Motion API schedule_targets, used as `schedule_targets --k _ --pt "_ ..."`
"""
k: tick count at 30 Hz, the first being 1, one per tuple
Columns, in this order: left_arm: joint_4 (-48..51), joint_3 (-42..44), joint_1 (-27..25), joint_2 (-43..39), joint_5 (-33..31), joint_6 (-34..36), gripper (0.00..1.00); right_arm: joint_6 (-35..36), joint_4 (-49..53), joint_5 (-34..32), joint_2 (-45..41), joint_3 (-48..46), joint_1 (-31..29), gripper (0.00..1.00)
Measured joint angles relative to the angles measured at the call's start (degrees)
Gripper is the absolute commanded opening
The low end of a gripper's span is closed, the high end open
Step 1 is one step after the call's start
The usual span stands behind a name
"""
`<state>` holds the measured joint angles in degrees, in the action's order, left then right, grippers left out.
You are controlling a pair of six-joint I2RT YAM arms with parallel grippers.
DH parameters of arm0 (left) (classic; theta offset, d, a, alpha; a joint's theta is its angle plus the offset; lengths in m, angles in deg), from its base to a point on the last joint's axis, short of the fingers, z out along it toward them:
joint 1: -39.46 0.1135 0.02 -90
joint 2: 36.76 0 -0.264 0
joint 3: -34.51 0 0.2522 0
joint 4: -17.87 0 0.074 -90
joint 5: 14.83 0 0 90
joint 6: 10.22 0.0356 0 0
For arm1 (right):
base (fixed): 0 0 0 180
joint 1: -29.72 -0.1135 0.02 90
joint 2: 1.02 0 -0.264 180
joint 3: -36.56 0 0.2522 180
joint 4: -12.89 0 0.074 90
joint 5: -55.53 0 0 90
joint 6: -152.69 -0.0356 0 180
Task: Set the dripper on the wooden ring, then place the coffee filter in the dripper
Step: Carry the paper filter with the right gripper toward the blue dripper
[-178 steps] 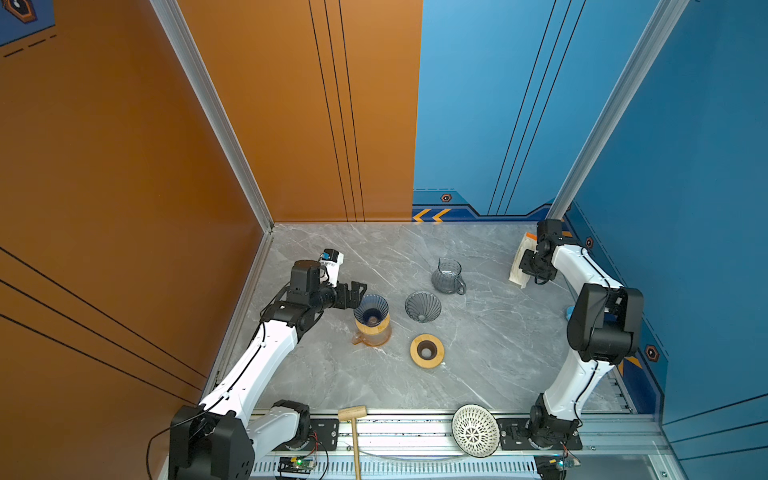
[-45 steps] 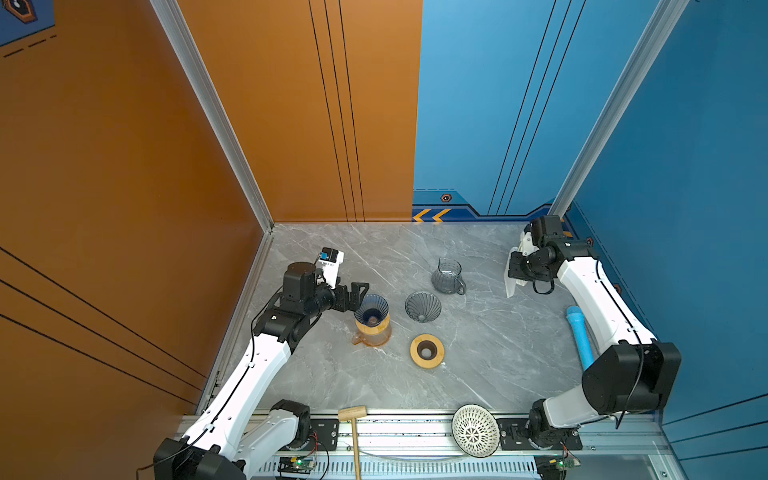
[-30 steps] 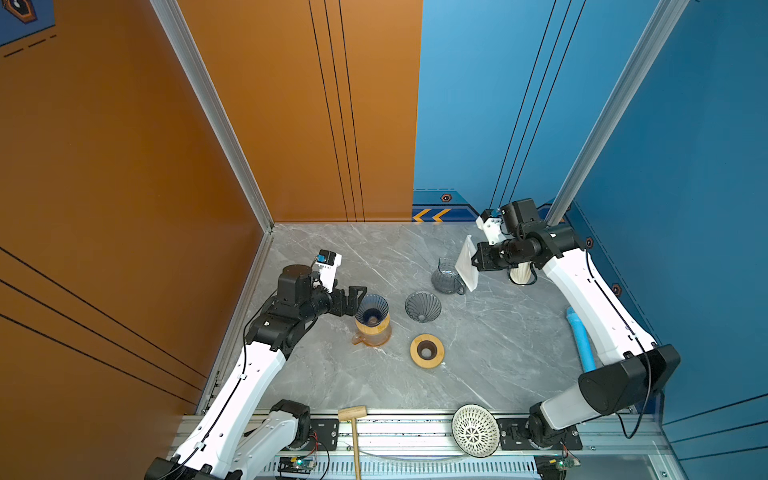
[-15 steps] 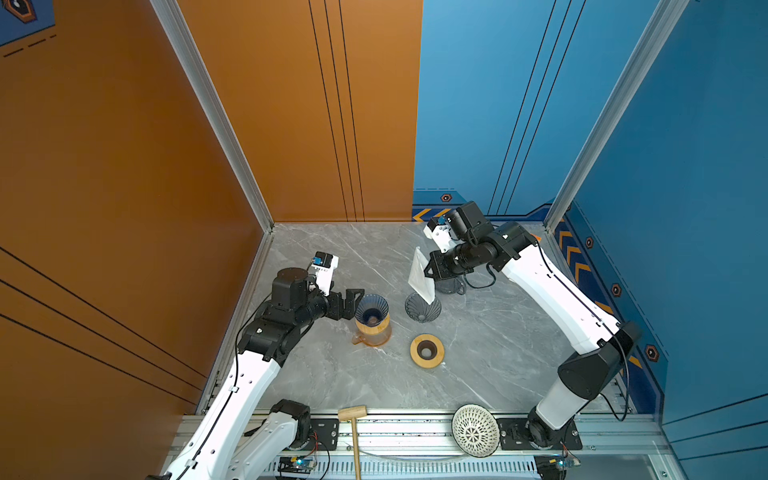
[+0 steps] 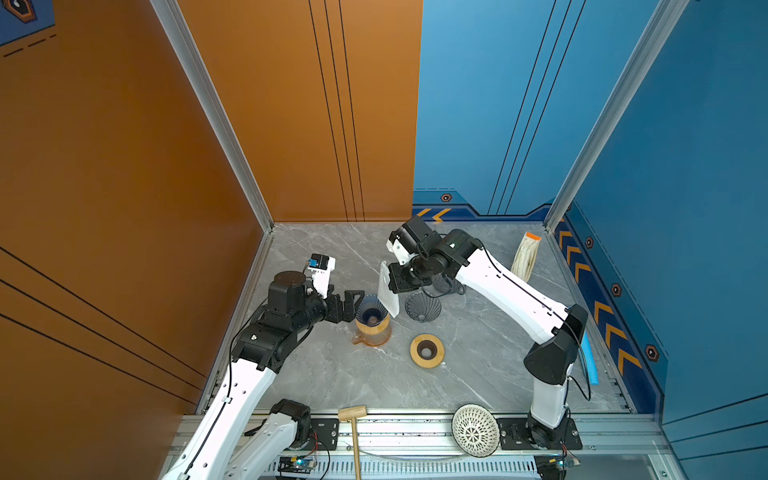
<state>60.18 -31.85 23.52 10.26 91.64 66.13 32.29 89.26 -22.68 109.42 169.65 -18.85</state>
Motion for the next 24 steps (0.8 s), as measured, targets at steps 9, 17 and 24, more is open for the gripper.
schedule_targets --k 9,17,24 --pt "-0.02 -0.04 -1.46 1.51 -0.02 -2.51 0.98 -2.73 -0.02 -1.62 2.64 2.1 -2.05 0.0" --pt "-1.75 -0.04 -3.28 3.96 -0.02 -4.48 0.98 -3.13 -0.02 -1.6 3.98 2.97 -2.99 0.0" --pt "-4.63 0.37 -4.52 5.62 -0.07 -6.34 0.98 -3.1 -0.04 -1.57 4.46 2.97 -3.28 0.0"
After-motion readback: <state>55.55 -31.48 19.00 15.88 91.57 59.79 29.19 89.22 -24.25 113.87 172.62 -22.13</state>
